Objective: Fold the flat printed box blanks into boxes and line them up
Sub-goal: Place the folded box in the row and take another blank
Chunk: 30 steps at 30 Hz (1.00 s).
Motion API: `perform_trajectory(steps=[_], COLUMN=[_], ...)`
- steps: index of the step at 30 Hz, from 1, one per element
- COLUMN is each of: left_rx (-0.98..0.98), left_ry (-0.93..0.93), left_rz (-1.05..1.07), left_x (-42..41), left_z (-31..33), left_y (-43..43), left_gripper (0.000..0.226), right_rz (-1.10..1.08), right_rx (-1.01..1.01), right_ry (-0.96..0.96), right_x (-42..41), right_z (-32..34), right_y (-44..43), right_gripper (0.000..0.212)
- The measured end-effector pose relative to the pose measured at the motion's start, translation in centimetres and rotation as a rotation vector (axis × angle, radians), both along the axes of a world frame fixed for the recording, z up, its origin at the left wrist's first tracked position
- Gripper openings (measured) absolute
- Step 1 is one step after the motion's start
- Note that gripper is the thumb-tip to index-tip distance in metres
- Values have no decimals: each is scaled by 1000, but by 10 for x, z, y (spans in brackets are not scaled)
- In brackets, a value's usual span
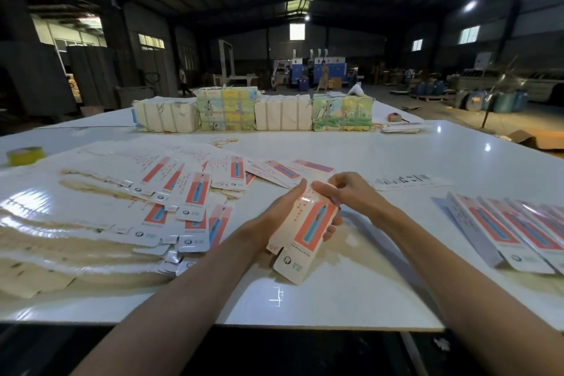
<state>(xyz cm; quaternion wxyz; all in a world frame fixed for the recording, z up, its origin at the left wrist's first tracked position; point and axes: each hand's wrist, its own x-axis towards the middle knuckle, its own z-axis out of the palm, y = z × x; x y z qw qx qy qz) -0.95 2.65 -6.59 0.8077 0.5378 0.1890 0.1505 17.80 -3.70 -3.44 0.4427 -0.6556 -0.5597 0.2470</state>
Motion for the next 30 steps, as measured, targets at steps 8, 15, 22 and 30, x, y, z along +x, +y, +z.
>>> perform_trajectory(steps=[8, 15, 22, 30], left_rx=[175, 166, 56, -342], left_ry=[-51, -68, -107, -296], left_rz=[89, -27, 9, 192], left_x=[6, 4, 12, 14], left_z=[5, 6, 0, 21], left_y=[-4, -7, -8, 4], left_gripper=[82, 72, 65, 58], right_rz=[187, 350, 360, 246], right_rx=[86, 101, 153, 266], right_ry=[316, 443, 674, 676], right_x=[11, 10, -2, -14], right_z=[7, 9, 6, 3], right_y=[-9, -18, -16, -8], right_gripper=[36, 36, 50, 80])
